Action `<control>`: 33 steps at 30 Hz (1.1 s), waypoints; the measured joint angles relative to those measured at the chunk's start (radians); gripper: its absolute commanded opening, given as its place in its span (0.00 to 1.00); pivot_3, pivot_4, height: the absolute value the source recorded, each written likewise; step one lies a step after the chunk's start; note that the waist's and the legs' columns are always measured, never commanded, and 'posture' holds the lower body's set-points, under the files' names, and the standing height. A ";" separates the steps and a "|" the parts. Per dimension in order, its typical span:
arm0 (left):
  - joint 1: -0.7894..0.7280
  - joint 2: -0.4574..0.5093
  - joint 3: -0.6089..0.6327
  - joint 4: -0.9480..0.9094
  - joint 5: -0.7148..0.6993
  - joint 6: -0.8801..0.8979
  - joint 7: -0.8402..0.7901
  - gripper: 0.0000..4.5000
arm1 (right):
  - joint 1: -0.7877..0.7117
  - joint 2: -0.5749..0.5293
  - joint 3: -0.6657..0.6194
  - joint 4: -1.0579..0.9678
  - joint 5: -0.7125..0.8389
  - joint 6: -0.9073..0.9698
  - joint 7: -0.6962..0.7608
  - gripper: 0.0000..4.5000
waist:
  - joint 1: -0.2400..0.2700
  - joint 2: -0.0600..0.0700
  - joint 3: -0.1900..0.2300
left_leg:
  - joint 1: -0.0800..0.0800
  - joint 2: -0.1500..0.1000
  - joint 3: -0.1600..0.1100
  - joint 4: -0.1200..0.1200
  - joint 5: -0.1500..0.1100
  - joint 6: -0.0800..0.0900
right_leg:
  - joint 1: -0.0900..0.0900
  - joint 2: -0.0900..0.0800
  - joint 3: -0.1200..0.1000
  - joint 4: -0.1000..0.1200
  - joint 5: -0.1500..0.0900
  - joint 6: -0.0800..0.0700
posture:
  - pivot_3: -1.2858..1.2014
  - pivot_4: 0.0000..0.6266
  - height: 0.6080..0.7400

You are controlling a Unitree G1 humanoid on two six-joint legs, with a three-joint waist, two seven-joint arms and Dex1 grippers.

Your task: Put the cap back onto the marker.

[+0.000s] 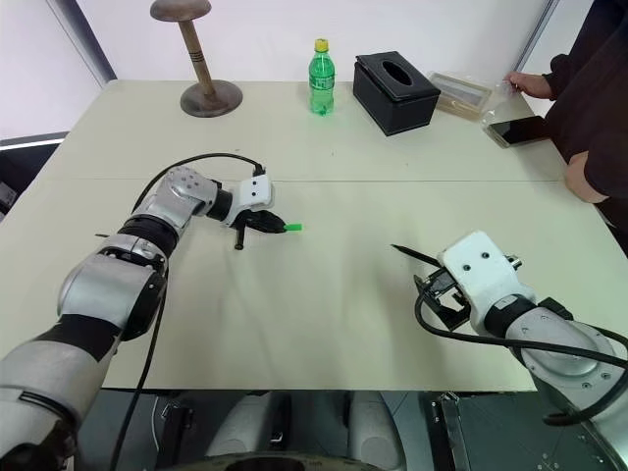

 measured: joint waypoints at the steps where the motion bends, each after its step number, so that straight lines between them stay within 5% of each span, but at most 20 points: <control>1: 0.000 0.007 -0.003 -0.013 0.001 -0.025 -0.018 0.01 | -0.005 0.005 0.006 0.004 -0.003 -0.003 0.011 1.00 | -0.001 0.000 0.000 | 0.000 0.000 0.000 0.000 0.000 0.000 | 0.000 0.000 0.000 0.000 0.000 0.000 | 0.52 0.24 1.00; 19: 0.074 0.105 -0.017 -0.338 -0.060 -0.057 -0.228 0.01 | -0.140 0.020 0.145 0.645 -0.207 -0.457 0.455 1.00 | -0.004 0.000 0.000 | 0.000 0.000 0.001 0.000 0.000 0.000 | 0.000 0.001 0.001 0.000 0.000 0.000 | 0.52 0.24 1.00; 33: 0.152 0.169 -0.017 -0.554 -0.113 0.063 -0.239 0.01 | -0.238 0.085 0.239 0.935 -0.321 -0.615 0.607 1.00 | -0.003 0.001 0.000 | 0.001 0.001 0.001 0.000 0.000 0.000 | -0.001 0.001 0.001 0.001 0.000 0.000 | 0.52 0.24 1.00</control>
